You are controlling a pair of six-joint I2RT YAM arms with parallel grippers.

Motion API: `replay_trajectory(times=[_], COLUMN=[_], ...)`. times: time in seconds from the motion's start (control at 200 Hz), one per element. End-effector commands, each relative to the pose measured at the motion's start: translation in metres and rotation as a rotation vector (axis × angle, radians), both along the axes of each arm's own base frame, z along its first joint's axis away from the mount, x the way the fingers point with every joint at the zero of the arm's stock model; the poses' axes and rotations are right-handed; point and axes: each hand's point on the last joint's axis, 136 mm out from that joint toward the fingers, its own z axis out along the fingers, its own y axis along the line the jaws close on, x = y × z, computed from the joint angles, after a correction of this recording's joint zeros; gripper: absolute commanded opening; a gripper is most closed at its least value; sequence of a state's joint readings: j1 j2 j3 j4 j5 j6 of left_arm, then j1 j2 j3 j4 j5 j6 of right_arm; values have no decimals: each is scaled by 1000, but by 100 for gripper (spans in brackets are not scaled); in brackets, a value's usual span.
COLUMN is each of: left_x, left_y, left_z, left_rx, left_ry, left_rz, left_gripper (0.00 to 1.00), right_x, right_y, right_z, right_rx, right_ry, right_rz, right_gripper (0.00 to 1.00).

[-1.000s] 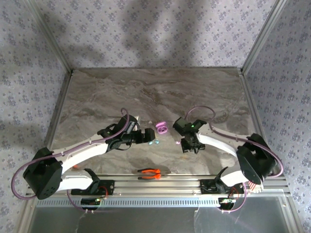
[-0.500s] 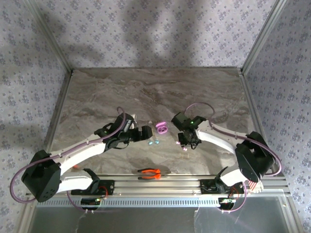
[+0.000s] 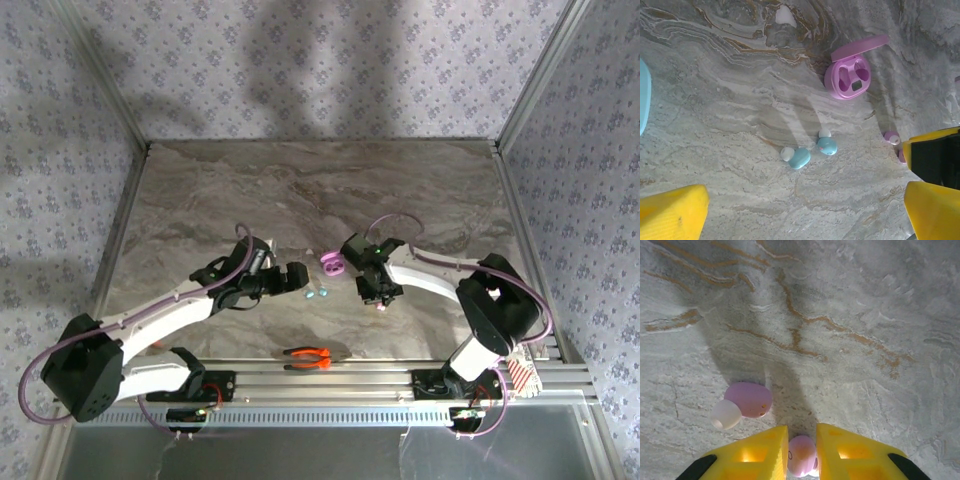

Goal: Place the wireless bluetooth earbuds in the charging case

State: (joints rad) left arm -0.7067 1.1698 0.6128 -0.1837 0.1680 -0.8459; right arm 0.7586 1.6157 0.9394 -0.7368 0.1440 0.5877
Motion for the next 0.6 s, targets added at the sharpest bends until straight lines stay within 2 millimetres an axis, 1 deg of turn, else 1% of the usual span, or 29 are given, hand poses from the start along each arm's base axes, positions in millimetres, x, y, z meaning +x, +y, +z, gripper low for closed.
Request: replay_trajectory(times=[0.0, 0.23, 0.375, 0.595], left_x=[-2, -3, -4, -5], left_y=[3, 5, 6, 6], left_z=[3, 2, 1, 1], left_rx=[-7, -12, -11, -14], left_ry=[-12, -11, -9, -8], left_rz=[-13, -11, -8, -11], left_gripper=[100, 100, 100, 100], right_x=[0, -6, -10, -13], right_y=[-2, -5, -10, -12], right_z=[2, -3, -2, -1], right_rx=[-40, -75, -104, -125], right_ry=[1, 19, 20, 16], right_rz=[-11, -6, 5, -9], right_gripper=[23, 23, 26, 27])
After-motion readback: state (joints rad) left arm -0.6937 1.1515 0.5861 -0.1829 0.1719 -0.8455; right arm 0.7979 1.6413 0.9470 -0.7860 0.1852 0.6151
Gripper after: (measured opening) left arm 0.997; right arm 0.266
